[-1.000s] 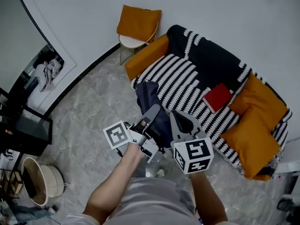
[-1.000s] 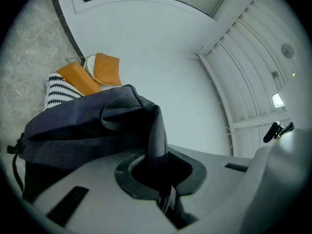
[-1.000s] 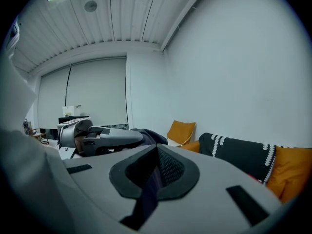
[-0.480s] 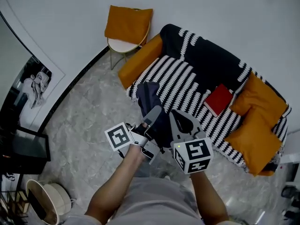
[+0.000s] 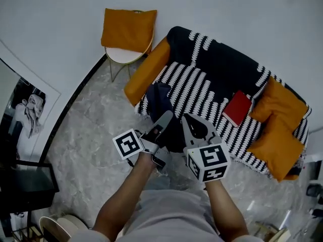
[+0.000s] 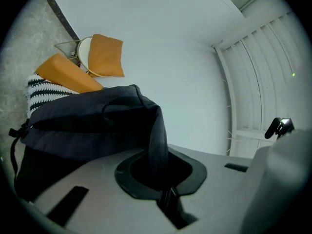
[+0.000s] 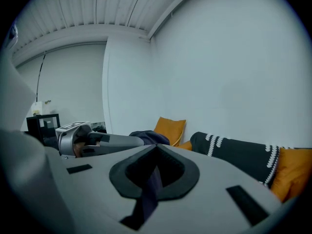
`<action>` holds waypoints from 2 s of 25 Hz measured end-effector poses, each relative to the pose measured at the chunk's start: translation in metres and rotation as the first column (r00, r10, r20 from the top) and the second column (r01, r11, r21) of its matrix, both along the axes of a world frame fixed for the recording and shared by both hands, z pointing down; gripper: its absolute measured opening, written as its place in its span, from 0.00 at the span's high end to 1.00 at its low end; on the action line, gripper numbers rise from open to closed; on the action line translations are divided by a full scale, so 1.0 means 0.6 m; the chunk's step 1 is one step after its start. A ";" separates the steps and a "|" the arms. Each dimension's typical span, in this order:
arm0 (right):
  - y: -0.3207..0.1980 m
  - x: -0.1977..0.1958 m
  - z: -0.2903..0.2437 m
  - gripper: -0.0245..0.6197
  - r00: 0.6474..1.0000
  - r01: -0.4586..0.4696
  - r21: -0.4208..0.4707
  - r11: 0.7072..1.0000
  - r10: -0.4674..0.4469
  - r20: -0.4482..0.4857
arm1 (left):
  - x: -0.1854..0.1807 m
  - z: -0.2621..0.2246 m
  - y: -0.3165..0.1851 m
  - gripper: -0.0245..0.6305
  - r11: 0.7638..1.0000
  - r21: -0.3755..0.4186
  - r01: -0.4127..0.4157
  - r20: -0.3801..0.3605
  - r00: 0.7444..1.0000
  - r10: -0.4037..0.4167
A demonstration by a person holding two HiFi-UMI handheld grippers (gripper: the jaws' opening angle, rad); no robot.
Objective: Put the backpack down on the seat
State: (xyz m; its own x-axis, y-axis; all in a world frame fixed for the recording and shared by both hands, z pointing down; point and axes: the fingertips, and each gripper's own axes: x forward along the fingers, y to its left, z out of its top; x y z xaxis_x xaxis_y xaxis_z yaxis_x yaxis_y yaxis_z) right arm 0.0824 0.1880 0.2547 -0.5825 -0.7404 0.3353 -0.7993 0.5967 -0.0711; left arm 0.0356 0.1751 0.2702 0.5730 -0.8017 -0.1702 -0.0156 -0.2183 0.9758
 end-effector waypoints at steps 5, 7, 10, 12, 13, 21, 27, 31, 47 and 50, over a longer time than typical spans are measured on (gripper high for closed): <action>-0.014 -0.013 0.012 0.96 1.000 -0.025 0.004 1.000 0.025 -0.013 | -0.015 0.004 -0.024 0.93 0.999 0.018 -0.035 0.000 0.999 0.035; -0.018 -0.011 0.014 0.96 0.999 -0.040 0.008 0.999 0.040 -0.011 | -0.015 0.005 -0.029 0.93 0.998 0.024 -0.050 0.006 0.999 0.049; -0.035 -0.016 0.015 0.96 0.998 -0.061 0.013 0.998 0.061 -0.001 | -0.021 0.010 -0.046 0.93 0.997 0.026 -0.075 0.001 0.997 0.075; -0.057 -0.024 0.016 0.96 0.997 -0.073 0.011 0.997 0.073 0.010 | -0.027 0.016 -0.069 0.93 0.995 0.021 -0.093 0.004 0.996 0.093; -0.069 -0.025 0.018 0.96 0.997 -0.081 0.009 0.997 0.081 0.013 | -0.027 0.019 -0.081 0.93 0.994 0.020 -0.104 0.007 0.995 0.104; -0.149 0.020 0.049 0.96 0.989 -0.142 -0.024 0.990 0.143 0.038 | 0.006 0.047 -0.168 0.93 0.986 0.011 -0.166 0.032 0.986 0.166; -0.239 0.051 0.072 0.96 0.986 -0.153 -0.043 0.987 0.155 0.062 | 0.048 0.065 -0.249 0.93 0.978 -0.001 -0.210 0.045 0.977 0.210; -0.308 0.072 0.094 0.96 0.986 -0.148 -0.061 0.987 0.153 0.069 | 0.078 0.084 -0.313 0.93 0.973 -0.014 -0.232 0.061 0.971 0.232; -0.514 0.138 0.191 0.96 0.979 -0.132 -0.149 0.980 0.153 0.137 | 0.135 0.198 -0.502 0.93 0.951 -0.076 -0.300 0.168 0.936 0.309; -0.533 0.135 0.215 0.96 0.978 -0.132 -0.171 0.977 0.156 0.138 | 0.132 0.218 -0.527 0.93 0.949 -0.089 -0.303 0.162 0.935 0.314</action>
